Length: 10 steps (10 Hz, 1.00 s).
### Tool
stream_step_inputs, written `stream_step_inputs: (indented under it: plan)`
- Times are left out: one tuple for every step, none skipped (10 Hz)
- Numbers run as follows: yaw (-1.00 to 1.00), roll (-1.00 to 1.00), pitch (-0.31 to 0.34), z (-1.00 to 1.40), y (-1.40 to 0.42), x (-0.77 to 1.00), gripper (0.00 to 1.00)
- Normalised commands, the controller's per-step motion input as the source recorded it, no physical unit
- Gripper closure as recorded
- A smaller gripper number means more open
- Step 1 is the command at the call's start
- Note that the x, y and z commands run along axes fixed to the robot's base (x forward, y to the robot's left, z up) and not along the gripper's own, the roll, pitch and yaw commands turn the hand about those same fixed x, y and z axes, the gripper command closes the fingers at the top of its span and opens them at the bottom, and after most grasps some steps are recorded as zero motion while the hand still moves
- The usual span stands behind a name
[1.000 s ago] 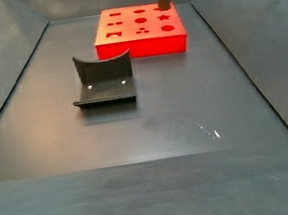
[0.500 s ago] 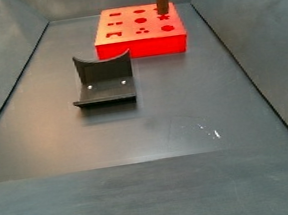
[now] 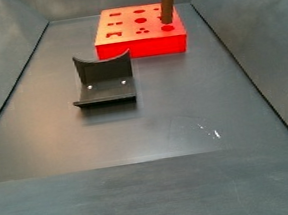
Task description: Insert the hexagon object.
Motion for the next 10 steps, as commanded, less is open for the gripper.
stream_step_inputs:
  plan:
    - [0.2,0.11,-0.049,-0.04,-0.13,0.0,1.0]
    - [0.11,0.24,0.0,-0.06,-0.14,0.07,1.0]
    - [0.15,0.36,0.0,-0.19,0.02,0.0,1.0]
    - [0.19,0.26,0.0,-0.24,0.11,0.0,1.0]
    - [0.26,0.25,0.0,-0.17,0.0,0.0,1.0]
    - [0.34,0.22,0.0,-0.19,0.01,0.0,1.0]
    - [0.21,0.08,0.0,-0.08,-0.13,0.04,1.0]
    - [0.18,0.06,0.0,-0.1,-0.04,0.06,1.0]
    - [0.17,0.06,0.0,-0.15,0.0,0.0,1.0]
    - [0.11,0.02,0.0,-0.2,0.0,0.2,1.0]
